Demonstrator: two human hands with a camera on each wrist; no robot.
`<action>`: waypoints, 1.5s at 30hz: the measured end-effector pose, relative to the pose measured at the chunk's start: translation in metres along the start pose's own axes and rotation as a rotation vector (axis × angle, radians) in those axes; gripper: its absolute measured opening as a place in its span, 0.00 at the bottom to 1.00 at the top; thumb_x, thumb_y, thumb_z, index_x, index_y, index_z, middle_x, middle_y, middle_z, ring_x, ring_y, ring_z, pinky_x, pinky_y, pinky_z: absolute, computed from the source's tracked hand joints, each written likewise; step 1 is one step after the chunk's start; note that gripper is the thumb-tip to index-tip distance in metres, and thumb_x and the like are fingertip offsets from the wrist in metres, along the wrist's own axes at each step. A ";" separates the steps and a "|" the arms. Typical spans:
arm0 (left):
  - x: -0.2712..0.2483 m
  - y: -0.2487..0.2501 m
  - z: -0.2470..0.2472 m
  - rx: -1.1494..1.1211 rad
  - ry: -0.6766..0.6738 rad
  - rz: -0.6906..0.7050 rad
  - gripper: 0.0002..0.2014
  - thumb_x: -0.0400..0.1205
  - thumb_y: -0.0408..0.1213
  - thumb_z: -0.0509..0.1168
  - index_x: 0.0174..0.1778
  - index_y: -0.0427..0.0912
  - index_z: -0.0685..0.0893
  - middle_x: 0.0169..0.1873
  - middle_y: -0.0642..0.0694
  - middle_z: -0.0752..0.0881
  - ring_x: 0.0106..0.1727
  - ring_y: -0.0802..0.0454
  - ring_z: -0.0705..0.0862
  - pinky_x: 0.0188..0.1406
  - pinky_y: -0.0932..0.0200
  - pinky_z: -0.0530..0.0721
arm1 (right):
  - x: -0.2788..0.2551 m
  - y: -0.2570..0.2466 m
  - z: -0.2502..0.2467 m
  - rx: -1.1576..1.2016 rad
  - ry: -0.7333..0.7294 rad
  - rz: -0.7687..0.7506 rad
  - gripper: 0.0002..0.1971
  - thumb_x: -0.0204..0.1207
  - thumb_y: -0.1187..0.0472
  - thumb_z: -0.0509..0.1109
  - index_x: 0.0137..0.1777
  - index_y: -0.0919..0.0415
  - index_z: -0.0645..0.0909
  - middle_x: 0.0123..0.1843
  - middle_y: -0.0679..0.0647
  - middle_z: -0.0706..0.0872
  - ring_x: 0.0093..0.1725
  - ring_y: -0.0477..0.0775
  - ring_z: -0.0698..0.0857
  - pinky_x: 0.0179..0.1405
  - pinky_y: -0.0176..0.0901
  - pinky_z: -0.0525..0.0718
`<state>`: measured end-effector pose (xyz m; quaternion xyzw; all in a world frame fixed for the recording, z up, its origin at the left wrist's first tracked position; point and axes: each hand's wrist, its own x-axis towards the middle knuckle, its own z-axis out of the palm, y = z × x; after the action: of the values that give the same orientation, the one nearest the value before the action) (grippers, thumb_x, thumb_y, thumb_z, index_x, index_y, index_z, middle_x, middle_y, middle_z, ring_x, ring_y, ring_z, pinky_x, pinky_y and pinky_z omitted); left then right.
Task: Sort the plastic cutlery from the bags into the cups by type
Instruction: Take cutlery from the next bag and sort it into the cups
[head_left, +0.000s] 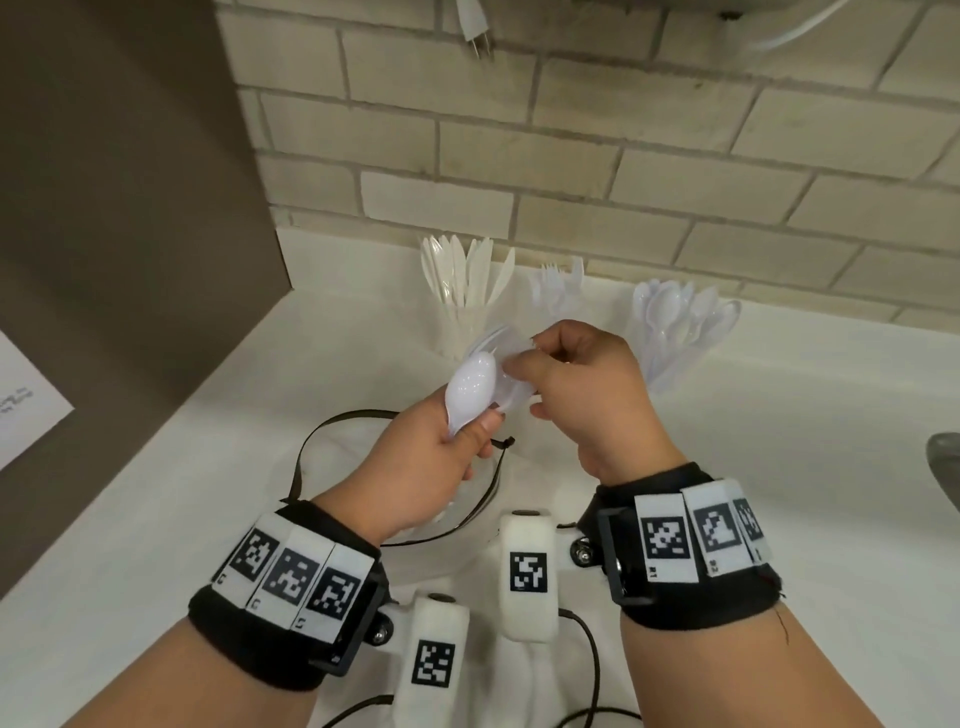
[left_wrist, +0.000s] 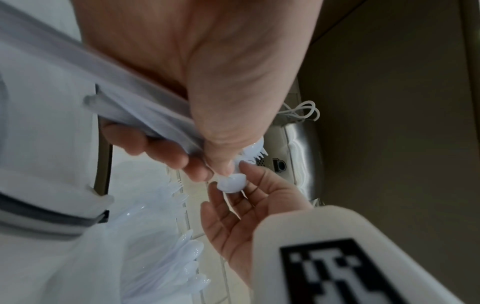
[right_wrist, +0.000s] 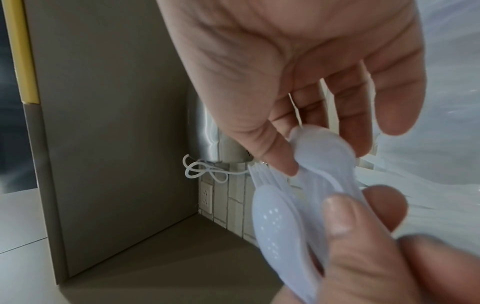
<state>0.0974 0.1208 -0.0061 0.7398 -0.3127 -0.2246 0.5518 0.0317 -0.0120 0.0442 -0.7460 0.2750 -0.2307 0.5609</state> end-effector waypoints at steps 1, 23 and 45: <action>0.000 -0.001 -0.001 0.014 0.009 0.004 0.06 0.83 0.48 0.63 0.42 0.52 0.80 0.30 0.55 0.83 0.23 0.61 0.76 0.27 0.62 0.77 | 0.001 0.000 -0.001 -0.008 -0.003 -0.006 0.07 0.70 0.61 0.76 0.35 0.56 0.80 0.39 0.59 0.86 0.41 0.57 0.84 0.48 0.56 0.86; -0.010 -0.004 -0.016 -0.056 -0.169 -0.068 0.10 0.86 0.43 0.58 0.51 0.50 0.85 0.31 0.53 0.79 0.22 0.56 0.72 0.24 0.62 0.74 | 0.001 -0.017 -0.023 0.085 0.009 -0.201 0.13 0.70 0.56 0.80 0.51 0.50 0.81 0.30 0.43 0.82 0.23 0.39 0.76 0.27 0.35 0.72; -0.015 0.009 -0.014 -0.475 -0.419 -0.136 0.12 0.80 0.51 0.58 0.45 0.50 0.83 0.26 0.47 0.72 0.22 0.55 0.62 0.21 0.64 0.63 | 0.006 0.009 -0.022 0.541 -0.397 0.078 0.10 0.68 0.64 0.76 0.48 0.63 0.82 0.25 0.48 0.84 0.22 0.44 0.77 0.26 0.37 0.67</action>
<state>0.0939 0.1391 0.0062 0.5472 -0.3084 -0.4750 0.6163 0.0200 -0.0335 0.0412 -0.5893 0.1175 -0.1239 0.7897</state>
